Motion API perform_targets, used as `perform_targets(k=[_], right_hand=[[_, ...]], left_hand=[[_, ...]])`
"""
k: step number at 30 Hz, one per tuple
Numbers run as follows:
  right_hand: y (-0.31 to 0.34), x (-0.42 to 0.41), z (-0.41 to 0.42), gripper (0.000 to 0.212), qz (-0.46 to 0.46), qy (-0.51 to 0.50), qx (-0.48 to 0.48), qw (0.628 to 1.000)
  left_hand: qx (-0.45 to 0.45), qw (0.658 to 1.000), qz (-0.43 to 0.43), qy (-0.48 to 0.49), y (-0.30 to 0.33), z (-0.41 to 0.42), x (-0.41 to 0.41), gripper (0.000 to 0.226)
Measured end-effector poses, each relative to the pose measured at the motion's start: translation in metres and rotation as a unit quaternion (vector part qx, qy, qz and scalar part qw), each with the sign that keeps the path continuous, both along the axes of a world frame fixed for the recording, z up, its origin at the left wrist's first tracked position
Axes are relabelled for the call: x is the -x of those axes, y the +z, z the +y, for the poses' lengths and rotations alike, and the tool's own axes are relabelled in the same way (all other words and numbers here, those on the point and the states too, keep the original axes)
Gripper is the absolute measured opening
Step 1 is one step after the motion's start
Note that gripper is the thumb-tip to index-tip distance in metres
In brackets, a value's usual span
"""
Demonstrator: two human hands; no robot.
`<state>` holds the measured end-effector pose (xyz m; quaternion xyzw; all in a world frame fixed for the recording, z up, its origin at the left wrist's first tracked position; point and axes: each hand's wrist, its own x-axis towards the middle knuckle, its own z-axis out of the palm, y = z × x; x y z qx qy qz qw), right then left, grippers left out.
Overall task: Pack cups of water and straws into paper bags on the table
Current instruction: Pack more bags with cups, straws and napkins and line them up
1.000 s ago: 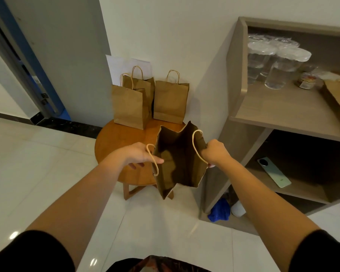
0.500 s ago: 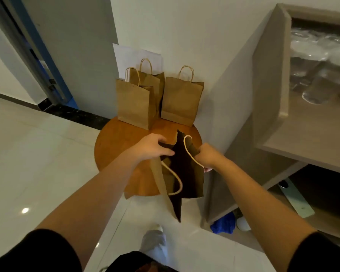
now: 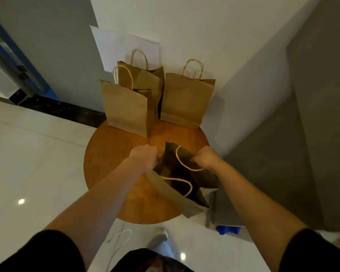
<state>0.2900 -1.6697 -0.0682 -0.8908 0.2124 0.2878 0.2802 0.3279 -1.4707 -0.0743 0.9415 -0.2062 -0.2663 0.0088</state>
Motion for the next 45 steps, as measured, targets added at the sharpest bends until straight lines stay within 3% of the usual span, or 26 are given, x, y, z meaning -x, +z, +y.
perform_targets(k=[12,16,24,35,45], right_hand=[[0.015,-0.006,0.005,0.027,-0.046,-0.019,-0.018,0.999],[0.038,0.022,0.004,0.036,-0.114,-0.030,-0.042,0.992],[0.107,0.127,-0.001,0.042,-0.218,-0.015,-0.027,0.976],[0.189,0.270,-0.086,0.026,-0.302,-0.086,0.035,0.949],[0.230,0.252,-0.183,0.019,-0.390,-0.185,0.106,0.896]], left_hand=[[0.038,0.999,0.032,-0.021,0.018,-0.017,-0.012,0.025],[0.021,0.999,-0.035,-0.031,0.046,-0.023,0.010,0.024],[0.081,0.970,-0.217,-0.069,0.125,-0.050,0.110,0.020],[0.222,0.940,-0.215,-0.142,0.195,-0.142,0.228,0.026],[0.308,0.874,-0.328,-0.182,0.253,-0.239,0.197,0.023]])
